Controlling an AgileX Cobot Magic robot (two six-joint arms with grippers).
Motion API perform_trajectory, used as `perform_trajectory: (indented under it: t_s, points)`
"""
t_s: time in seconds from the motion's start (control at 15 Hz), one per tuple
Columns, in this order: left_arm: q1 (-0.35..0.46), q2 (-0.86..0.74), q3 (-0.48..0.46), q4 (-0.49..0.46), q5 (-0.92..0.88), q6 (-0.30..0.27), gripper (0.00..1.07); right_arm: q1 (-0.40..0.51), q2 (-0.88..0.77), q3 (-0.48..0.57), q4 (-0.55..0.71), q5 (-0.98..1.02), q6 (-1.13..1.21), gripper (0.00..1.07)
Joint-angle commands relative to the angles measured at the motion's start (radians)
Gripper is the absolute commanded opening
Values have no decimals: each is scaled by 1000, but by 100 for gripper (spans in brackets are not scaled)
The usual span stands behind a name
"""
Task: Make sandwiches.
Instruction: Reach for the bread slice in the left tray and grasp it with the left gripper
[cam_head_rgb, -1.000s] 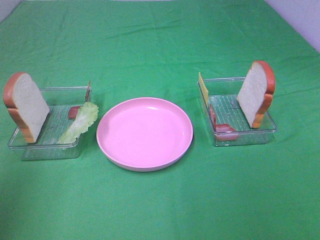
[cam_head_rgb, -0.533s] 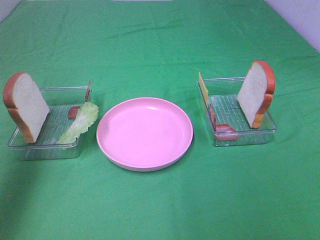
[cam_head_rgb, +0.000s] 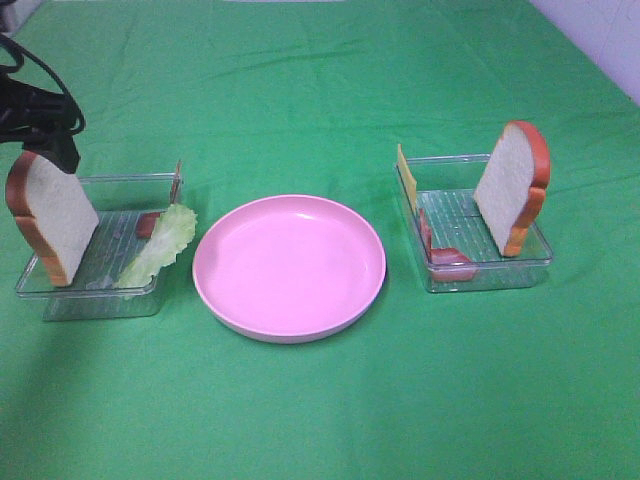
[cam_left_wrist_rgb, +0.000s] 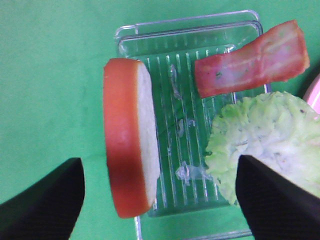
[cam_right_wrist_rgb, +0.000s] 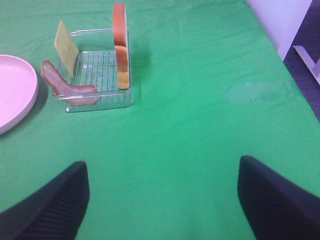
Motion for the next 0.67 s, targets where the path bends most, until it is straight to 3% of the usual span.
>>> perform_trajectory:
  t_s: [0.07, 0.4, 0.67]
  points:
    - [-5, 50, -7, 12, -25, -61, 78, -6, -13, 1, 1, -8, -12, 77]
    - [-5, 104, -7, 11, -77, -65, 74, -6, -13, 1, 1, -8, -12, 77]
    - [-5, 120, -7, 14, -99, -68, 48, -6, -13, 1, 1, -8, -12, 77]
